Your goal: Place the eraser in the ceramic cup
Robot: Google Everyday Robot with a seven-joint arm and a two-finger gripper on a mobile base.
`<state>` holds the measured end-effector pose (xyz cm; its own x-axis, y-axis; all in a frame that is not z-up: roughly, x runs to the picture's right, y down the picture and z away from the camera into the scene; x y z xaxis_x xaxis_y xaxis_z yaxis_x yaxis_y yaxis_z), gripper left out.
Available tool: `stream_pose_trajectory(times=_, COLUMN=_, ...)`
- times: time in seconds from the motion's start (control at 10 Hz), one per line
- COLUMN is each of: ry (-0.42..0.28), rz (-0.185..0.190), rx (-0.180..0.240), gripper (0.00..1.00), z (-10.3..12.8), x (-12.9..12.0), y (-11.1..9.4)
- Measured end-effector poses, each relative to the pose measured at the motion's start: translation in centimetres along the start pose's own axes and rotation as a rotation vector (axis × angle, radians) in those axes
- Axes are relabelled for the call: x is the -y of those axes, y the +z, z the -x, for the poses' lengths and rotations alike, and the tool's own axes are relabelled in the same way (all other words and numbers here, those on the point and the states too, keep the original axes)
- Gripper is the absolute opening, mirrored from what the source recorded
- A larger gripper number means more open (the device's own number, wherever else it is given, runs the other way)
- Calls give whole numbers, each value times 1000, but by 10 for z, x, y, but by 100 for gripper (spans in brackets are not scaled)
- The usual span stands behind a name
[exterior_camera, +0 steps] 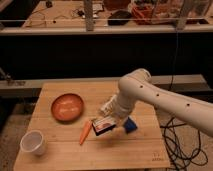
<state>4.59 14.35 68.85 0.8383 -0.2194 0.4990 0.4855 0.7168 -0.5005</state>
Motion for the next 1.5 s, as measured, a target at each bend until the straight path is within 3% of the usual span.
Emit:
stream_pose_trajectory(times=0.9, ry=-105, rz=30, rx=14, gripper=1, z=39, x=34, y=-17)
stream_pose_trajectory(times=1.0, ry=-131, rz=34, rx=18, gripper=1, z=54, x=42, y=-17)
stream_pose_trajectory(times=1.5, ry=-179, rz=38, rx=14, gripper=1, z=70, x=45, y=-26)
